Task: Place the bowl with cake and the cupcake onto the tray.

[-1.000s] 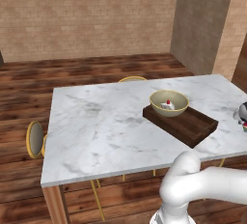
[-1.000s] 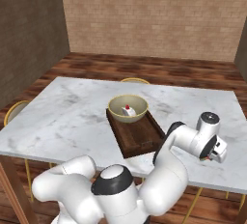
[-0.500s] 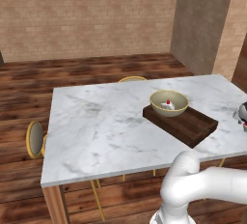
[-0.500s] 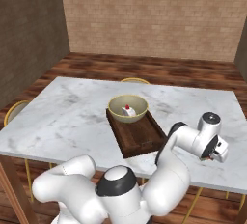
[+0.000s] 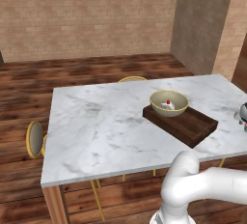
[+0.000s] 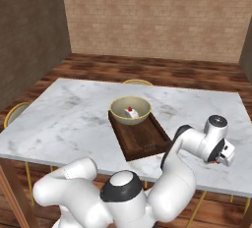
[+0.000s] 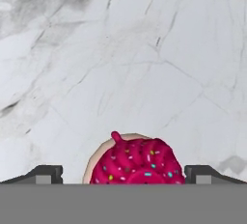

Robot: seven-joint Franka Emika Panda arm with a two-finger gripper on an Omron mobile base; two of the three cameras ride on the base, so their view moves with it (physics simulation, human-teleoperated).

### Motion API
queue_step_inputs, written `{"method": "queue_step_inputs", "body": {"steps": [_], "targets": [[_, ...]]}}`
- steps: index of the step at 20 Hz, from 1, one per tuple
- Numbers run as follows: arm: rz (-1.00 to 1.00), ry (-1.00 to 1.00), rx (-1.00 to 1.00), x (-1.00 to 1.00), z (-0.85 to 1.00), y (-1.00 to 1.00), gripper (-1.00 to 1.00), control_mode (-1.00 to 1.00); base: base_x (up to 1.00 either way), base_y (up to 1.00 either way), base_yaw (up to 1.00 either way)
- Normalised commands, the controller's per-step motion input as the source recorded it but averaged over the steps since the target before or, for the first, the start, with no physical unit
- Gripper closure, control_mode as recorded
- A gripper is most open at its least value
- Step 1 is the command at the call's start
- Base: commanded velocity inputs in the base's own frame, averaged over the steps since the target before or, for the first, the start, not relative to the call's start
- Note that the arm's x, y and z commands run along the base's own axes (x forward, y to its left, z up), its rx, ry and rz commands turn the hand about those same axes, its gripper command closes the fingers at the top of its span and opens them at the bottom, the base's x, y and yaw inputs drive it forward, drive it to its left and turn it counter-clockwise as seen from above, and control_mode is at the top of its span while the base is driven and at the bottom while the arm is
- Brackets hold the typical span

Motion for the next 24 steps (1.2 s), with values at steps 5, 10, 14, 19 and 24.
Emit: {"method": "queue_step_inputs", "body": {"steps": [5, 10, 14, 19, 24], "targets": [[0.0, 0.0, 0.0, 0.0, -0.08, 0.0, -1.0, -1.0, 0.0, 0.0, 0.0], [0.0, 0.0, 0.0, 0.0, -0.1, 0.0, -1.0, -1.0, 0.0, 0.0, 0.0], [0.0, 0.0, 0.0, 0.0, -0.1, 0.0, -1.0, -1.0, 0.0, 0.0, 0.0], [0.0, 0.0, 0.0, 0.0, -0.08, 0.0, 1.0, -1.0, 0.0, 0.0, 0.0], [0.0, 0.0, 0.0, 0.0, -0.05, 0.0, 1.0, -1.0, 0.0, 0.0, 0.0]]}}
